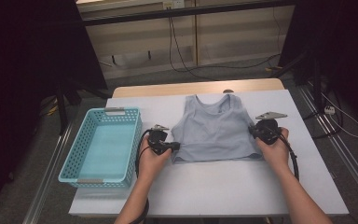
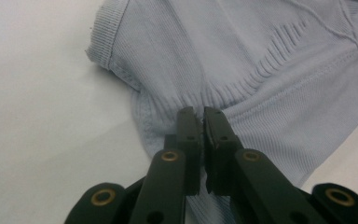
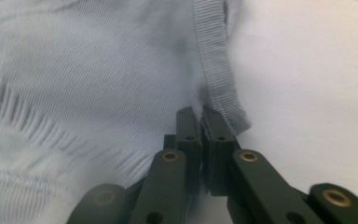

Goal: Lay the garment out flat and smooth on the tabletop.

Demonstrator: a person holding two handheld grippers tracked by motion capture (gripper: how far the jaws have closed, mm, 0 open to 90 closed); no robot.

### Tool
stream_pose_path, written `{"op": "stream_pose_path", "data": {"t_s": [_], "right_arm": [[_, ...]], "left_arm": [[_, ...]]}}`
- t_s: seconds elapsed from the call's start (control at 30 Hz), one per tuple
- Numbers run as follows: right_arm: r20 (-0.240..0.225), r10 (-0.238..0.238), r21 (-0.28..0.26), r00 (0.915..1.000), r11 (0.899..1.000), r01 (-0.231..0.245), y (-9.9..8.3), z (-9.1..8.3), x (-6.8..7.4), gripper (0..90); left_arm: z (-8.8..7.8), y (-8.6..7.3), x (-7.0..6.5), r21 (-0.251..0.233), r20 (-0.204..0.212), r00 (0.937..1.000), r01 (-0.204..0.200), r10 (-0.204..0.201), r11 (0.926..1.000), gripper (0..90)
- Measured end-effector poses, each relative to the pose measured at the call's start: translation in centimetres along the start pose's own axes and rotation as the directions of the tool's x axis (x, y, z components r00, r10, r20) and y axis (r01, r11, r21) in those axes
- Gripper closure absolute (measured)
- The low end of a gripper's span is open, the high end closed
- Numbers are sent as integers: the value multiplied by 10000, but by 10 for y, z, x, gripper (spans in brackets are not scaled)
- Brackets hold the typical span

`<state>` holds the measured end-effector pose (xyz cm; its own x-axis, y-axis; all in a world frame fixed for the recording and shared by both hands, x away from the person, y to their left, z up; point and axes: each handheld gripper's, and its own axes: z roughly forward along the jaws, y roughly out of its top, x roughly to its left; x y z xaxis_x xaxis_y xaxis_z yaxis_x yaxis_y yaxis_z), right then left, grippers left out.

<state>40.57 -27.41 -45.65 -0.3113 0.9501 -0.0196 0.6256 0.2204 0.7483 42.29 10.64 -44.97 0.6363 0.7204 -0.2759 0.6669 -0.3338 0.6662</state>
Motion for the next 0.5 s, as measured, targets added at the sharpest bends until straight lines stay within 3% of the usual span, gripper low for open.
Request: {"op": "stream_pose_path", "data": {"t_s": [0.2, 0.33, 0.5], "right_arm": [[95, 227, -6, 9997, 9997, -227, -2, -13, -3, 598], [-122, 157, -199, 9998, 9997, -160, -9, -26, 1, 519], [-470, 233, -140, 9986, 9996, -240, -14, -39, 3, 483]], "left_arm": [[-2, 1, -1, -78, 13, 9999, -121, 121, 9999, 838], [-6, 1, 0, -205, 73, 10000, 61, -59, 9998, 778], [-15, 3, 2, -778, -282, 9995, 149, -172, 9969, 617]]}}
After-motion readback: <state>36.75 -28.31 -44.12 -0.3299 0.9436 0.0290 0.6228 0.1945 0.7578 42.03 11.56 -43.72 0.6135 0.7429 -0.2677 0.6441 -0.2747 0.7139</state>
